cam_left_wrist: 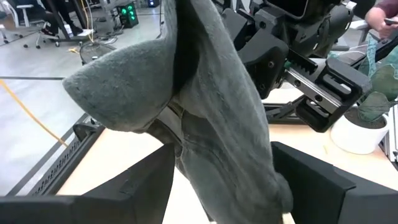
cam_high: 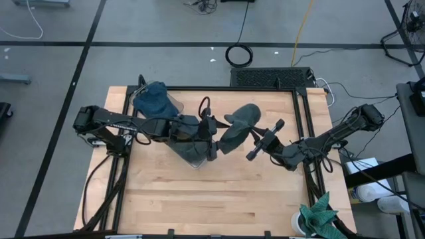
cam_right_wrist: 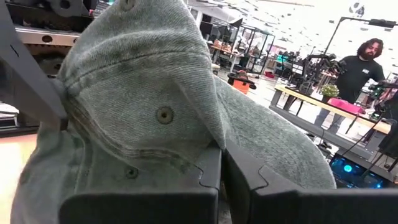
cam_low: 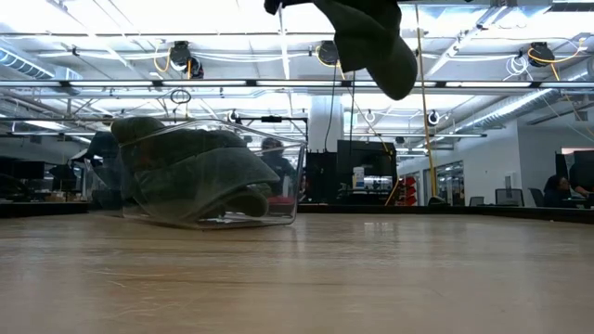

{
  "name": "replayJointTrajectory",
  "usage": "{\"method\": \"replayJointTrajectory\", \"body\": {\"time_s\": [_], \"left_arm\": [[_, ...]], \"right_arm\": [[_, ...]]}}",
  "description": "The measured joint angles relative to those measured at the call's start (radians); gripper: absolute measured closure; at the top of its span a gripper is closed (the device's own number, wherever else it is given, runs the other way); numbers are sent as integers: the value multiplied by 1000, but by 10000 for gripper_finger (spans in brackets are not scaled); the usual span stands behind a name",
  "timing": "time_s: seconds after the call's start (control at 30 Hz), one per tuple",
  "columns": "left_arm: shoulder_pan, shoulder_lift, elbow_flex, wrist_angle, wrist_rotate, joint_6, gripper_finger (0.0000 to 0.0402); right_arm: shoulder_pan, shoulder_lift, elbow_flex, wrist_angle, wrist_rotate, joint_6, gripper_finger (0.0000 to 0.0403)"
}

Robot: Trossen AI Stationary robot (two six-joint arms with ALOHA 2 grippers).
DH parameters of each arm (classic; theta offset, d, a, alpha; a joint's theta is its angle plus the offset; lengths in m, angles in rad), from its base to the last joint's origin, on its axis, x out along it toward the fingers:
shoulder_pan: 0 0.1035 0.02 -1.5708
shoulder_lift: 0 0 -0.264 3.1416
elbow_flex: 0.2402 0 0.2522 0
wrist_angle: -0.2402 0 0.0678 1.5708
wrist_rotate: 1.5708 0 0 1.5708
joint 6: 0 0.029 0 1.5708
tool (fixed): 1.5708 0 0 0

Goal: Pick & Place hat
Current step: Put the black cap into the bottom transparent bin

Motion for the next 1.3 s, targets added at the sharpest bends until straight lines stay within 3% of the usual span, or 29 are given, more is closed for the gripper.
{"method": "replayJointTrajectory", "body": {"time_s": [0.17,0.27,0.37,0.57,0.6,1.03,1.17,1.3], "left_arm": [[0,0,0,-38,15,-4,134],[0,0,-1,-48,29,-3,155],[0,0,-1,-47,36,0,209],[11,0,-1,-45,132,36,370],[15,1,-1,-44,144,39,380],[21,6,-1,-113,151,61,381],[18,-6,-1,-192,135,60,381],[14,-36,-3,-291,73,61,381]], "right_arm": [[0,0,0,0,0,0,403],[0,0,0,0,0,0,403],[0,0,0,0,-2,0,403],[0,0,0,0,-4,0,403],[0,0,0,0,-4,0,403],[2,-1,-39,5,-28,59,395],[5,-18,-50,24,-28,41,353],[28,-23,-50,19,-81,63,281]]}}
